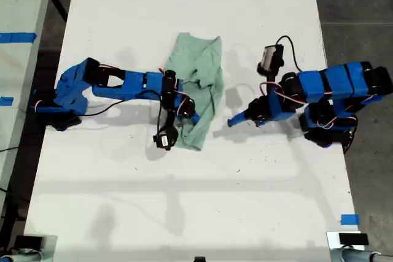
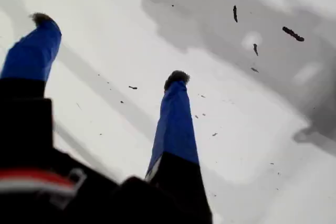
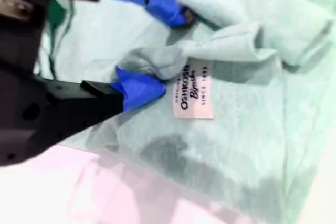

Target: Fold tshirt

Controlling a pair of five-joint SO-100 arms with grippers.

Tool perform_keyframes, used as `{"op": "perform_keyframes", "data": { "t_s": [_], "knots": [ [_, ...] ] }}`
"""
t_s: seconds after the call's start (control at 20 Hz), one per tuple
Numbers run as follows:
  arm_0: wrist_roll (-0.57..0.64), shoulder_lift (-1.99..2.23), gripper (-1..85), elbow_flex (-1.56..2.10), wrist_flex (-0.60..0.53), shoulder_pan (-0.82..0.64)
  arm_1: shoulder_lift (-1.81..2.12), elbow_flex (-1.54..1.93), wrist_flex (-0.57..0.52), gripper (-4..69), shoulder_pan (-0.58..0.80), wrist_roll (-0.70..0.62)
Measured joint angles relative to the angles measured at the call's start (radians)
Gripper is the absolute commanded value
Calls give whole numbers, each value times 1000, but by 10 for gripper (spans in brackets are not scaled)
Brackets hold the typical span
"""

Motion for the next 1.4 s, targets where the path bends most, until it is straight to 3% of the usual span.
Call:
{"op": "perform_keyframes", "data": {
  "t_s": [0.25,0.4,0.5,0.6,0.7,1.0,1.4],
  "knots": [
    [-43,219,292,43,371,3,98,74,0,358,0,2],
    [-84,477,298,218,485,20,218,155,31,358,5,20],
    [-129,690,277,476,431,25,333,224,61,358,11,49],
    [-183,963,269,819,276,21,457,296,91,359,11,83],
    [-255,1229,264,1154,204,29,551,337,100,361,6,101],
    [-482,1836,247,1687,236,120,557,359,100,363,-2,123],
    [-494,1971,246,1759,224,135,548,359,100,360,-3,137]
  ]
}}
